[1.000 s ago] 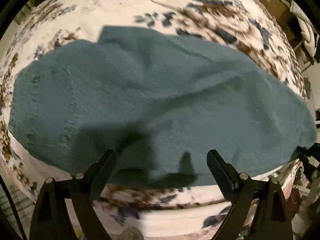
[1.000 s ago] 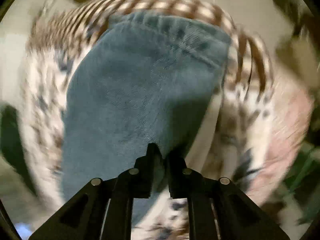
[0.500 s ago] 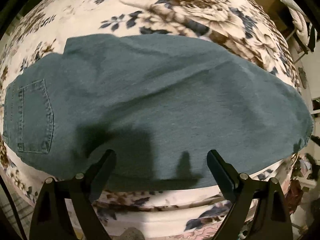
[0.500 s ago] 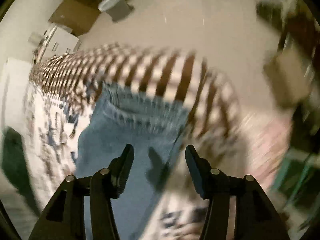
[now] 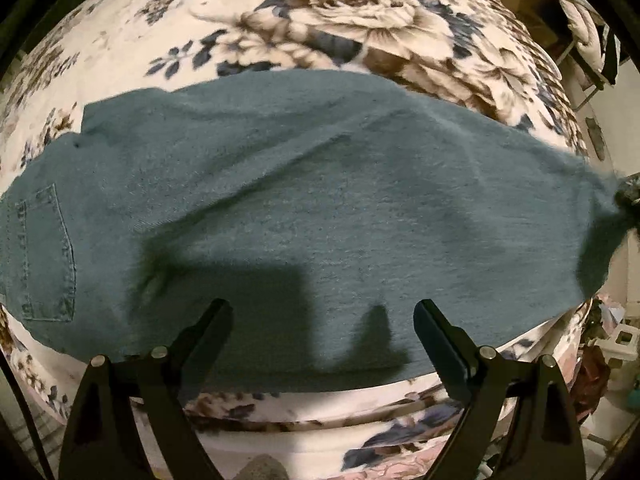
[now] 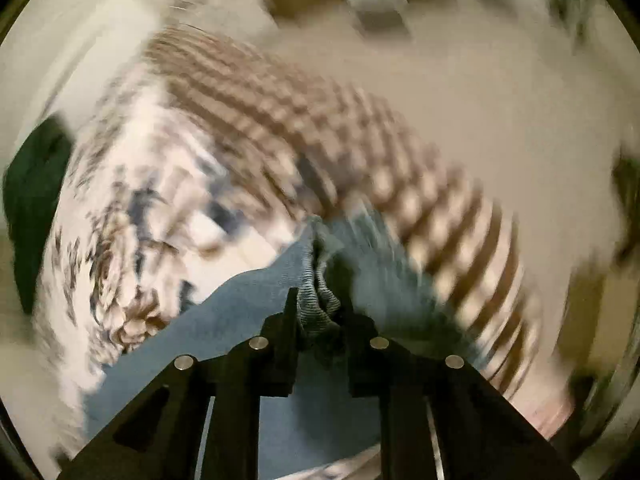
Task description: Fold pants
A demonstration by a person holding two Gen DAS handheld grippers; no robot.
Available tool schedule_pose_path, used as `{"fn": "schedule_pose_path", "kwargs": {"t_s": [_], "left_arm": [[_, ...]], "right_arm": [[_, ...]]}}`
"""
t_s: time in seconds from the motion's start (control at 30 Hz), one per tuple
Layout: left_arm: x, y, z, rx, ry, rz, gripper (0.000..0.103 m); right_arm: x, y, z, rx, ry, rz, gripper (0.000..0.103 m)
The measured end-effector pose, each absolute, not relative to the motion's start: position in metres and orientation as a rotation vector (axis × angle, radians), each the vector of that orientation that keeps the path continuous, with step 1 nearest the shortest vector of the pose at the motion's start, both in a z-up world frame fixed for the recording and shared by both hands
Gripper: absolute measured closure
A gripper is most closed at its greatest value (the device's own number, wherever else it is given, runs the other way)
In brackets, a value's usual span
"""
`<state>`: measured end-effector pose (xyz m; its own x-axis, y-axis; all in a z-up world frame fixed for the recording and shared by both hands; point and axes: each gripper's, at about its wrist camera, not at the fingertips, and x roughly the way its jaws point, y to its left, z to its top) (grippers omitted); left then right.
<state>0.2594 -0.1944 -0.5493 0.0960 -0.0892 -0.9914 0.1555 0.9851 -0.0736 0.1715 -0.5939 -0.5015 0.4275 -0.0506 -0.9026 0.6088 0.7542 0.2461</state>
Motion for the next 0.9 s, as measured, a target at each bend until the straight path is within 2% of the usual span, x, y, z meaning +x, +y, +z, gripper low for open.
{"fn": "schedule_pose_path", "kwargs": {"t_s": [0.07,0.13,0.17,0.2,0.23,0.3,0.37,0.43,0.53,0.7,0.8,0.9], "left_arm": [[0.261,-0.198,-0.551,0.057,1.462,-0.177,0.011],[0.261,-0.194,-0.557,0.046,1.482,-0.163,0.011],[0.261,-0.190,-0.559,0.038,1.494,-0.154,0.011],[0.260,-0.187,-0.560,0.027,1.500,-0.145,0.011],[0.260,-0.184,-0.560,0.018,1.501,-0.140,0.011],[0.259,-0.177,-0.559,0.013,1.493,-0.125,0.011],[0.255,-0.169,-0.558,0.003,1.493,-0.115,0.011],[0.255,-0.163,-0.562,-0.011,1.504,-0.103,0.011],[0.254,-0.157,-0.569,-0.038,1.525,-0.093,0.011],[0.251,-0.157,-0.570,-0.042,1.520,-0.095,0.011],[0.241,-0.157,-0.569,-0.032,1.529,-0.104,0.011],[0.232,-0.158,-0.568,-0.027,1.527,-0.112,0.011]], "right_arm": [[0.173,-0.596,-0.500,0.535,1.056,-0.483,0.086],[0.183,-0.615,-0.535,0.565,1.228,-0.535,0.073],[0.181,-0.627,-0.554,0.656,1.296,-0.539,0.073],[0.177,-0.633,-0.557,0.717,1.285,-0.535,0.069],[0.167,-0.639,-0.553,0.784,1.244,-0.546,0.058],[0.150,-0.642,-0.537,0.848,1.171,-0.573,0.046],[0.124,-0.641,-0.522,0.932,1.072,-0.594,0.042],[0.102,-0.636,-0.523,1.014,1.054,-0.608,0.041],[0.089,-0.635,-0.554,1.188,1.040,-0.547,0.041],[0.117,-0.618,-0.605,1.341,1.084,-0.407,0.041],[0.134,-0.602,-0.573,1.288,0.945,-0.272,0.053],[0.129,-0.608,-0.532,1.166,0.860,-0.354,0.052]]}}
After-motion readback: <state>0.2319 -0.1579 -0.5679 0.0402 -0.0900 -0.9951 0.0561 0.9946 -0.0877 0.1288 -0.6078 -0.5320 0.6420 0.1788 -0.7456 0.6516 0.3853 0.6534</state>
